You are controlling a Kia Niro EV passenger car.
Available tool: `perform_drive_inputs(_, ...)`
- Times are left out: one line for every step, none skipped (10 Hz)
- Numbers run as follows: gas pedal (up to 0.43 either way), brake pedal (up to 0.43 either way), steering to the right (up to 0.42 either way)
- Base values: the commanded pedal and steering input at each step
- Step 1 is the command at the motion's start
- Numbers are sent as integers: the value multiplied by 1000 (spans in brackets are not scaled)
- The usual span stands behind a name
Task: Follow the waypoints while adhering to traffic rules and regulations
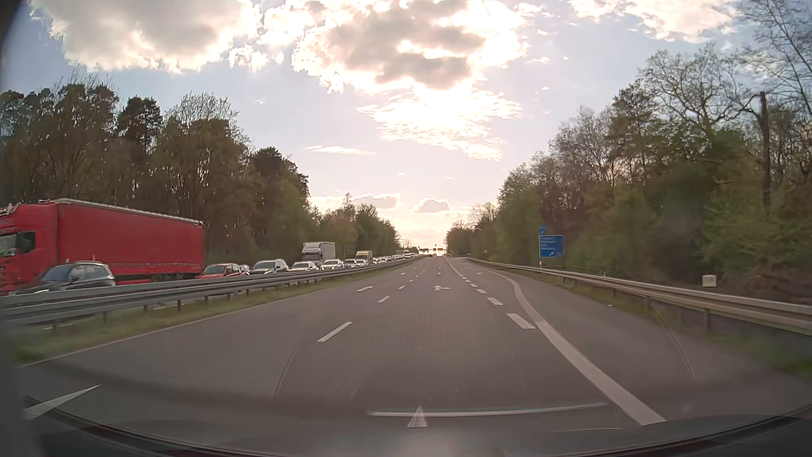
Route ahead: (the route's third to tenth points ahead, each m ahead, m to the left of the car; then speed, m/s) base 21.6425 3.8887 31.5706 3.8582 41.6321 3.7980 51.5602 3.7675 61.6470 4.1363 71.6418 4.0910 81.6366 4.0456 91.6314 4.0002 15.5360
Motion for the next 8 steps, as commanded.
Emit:
perform_drive_inputs(47, 0, -2)
perform_drive_inputs(47, 0, -2)
perform_drive_inputs(47, 0, -2)
perform_drive_inputs(47, 0, -2)
perform_drive_inputs(47, 0, -2)
perform_drive_inputs(47, 0, -2)
perform_drive_inputs(47, 0, -2)
perform_drive_inputs(47, 0, -2)
